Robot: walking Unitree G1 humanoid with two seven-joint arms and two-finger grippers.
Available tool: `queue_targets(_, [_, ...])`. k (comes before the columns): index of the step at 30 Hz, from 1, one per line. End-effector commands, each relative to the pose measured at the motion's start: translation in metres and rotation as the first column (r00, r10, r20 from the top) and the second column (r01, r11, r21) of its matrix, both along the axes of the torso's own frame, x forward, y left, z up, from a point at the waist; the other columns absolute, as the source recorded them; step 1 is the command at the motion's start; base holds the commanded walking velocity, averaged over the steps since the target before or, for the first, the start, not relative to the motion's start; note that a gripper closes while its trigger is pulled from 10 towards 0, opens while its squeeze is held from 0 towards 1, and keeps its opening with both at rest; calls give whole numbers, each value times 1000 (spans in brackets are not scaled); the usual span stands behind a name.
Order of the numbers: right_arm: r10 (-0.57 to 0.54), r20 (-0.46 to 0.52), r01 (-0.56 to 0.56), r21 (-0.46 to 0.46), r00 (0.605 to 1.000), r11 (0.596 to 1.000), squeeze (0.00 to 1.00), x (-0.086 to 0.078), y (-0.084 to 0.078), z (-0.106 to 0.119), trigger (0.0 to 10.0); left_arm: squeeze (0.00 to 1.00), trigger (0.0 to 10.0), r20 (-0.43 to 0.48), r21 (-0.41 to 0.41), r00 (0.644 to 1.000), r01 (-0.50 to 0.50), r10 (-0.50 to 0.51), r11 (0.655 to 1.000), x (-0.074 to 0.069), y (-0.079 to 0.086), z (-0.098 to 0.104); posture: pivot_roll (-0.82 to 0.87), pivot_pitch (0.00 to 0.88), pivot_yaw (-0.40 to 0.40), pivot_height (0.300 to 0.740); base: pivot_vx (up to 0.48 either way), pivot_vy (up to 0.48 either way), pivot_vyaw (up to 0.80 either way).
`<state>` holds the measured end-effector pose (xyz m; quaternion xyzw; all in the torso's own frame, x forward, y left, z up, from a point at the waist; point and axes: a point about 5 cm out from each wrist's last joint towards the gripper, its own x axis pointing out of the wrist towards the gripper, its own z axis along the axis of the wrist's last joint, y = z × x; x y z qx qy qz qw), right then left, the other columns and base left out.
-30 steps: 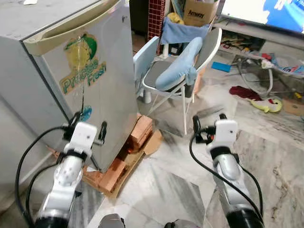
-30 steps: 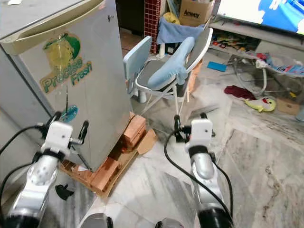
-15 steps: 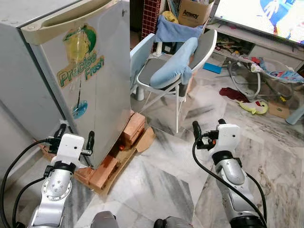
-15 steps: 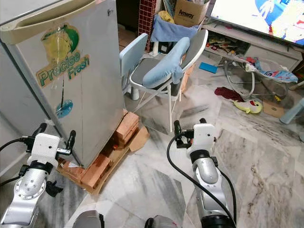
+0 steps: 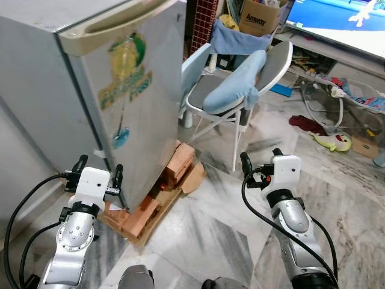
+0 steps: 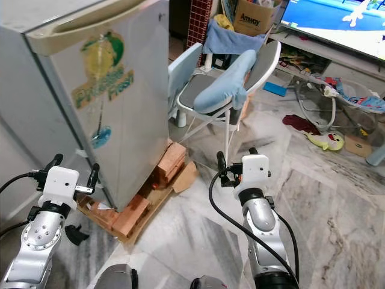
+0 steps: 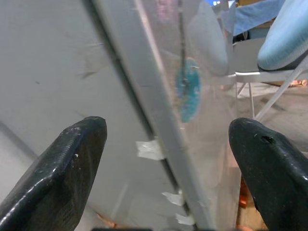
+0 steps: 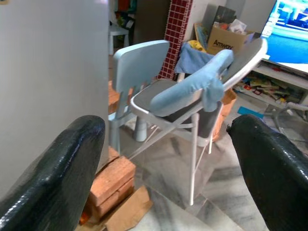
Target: Restocking fridge
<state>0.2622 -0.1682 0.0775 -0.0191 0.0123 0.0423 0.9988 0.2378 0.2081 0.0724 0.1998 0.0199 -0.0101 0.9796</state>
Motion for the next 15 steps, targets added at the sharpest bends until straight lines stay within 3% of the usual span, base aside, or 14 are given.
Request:
queue_targets(1, [-2,10,2,-4,1000,1000,0,-1,0,4,10000,0,10000,5,3,1000,13,-13,1000,1,-1,4,71,76,-94,740,0,480,0])
queue_targets(12, [-7,2,7,-8,1000,1000,0,0,-2,4,10000,0,10000,18,0,999,47,-47,999,2,-7,7,67,86,-97,740,0,480,0])
queue_targets(15, [-10,-1,10,-10,1000,1000,0,-1,-2,4,10000,0,10000,33,4,998,61,-61,998,6,-10,10,67,90,-99,740,0,0,0])
